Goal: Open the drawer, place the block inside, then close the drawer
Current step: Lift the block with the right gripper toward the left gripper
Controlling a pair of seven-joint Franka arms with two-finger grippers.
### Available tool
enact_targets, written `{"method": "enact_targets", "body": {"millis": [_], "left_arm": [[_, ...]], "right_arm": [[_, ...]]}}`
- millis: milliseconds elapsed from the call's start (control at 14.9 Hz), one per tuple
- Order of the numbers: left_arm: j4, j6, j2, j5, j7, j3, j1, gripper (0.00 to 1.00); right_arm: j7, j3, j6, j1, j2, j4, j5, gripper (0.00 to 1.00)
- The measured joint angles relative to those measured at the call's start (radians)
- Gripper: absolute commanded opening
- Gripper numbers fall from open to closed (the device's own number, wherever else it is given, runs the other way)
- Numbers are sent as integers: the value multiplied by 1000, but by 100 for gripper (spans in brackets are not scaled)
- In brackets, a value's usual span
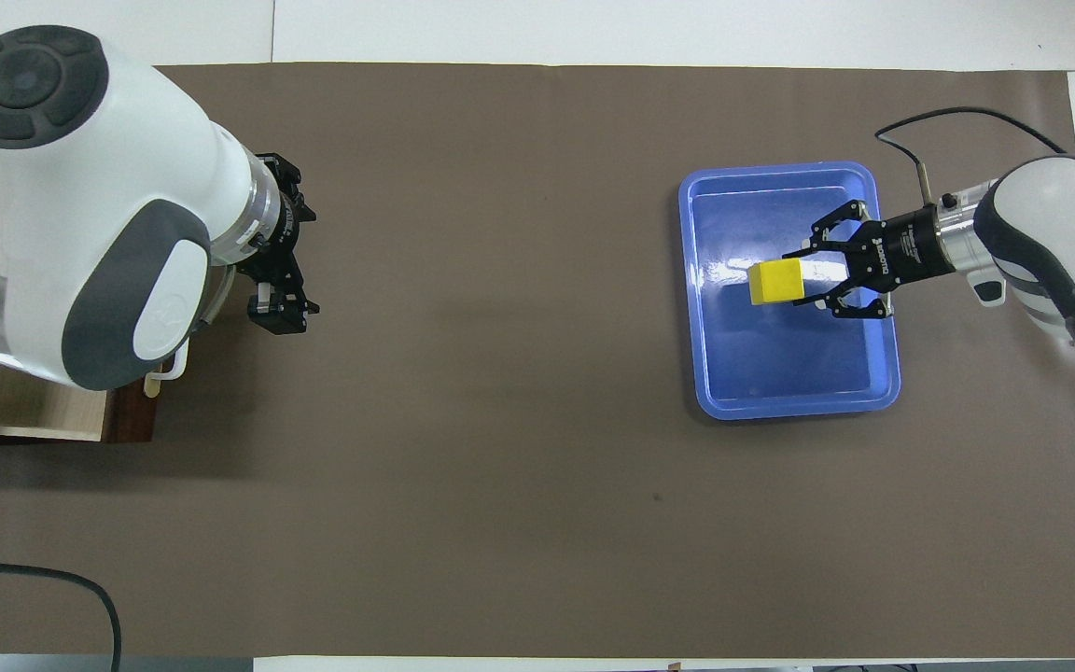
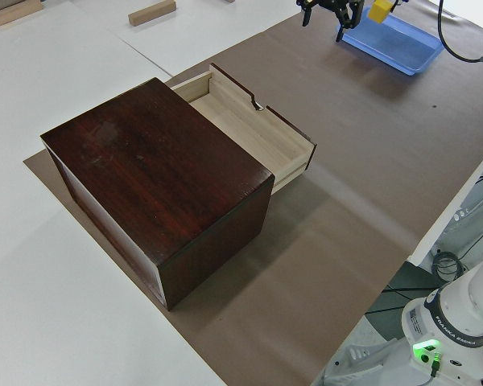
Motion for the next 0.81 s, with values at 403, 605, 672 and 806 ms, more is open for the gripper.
{"method": "enact_targets", "body": {"millis": [403, 605, 672, 806], "left_arm": [[14, 1, 19, -23, -102, 2, -94, 100], [16, 1, 67, -48, -108, 11, -94, 100], [18, 2, 83, -50, -115, 10, -100, 100], [29, 10, 102, -50, -149, 11, -116, 100]], "right_arm": [[155, 3, 90, 218, 25, 52, 29, 0], [240, 4, 171, 300, 32, 56, 32, 0], [255, 4, 186, 316, 34, 56, 32, 0], [267, 3, 190, 323, 34, 56, 32, 0]]}}
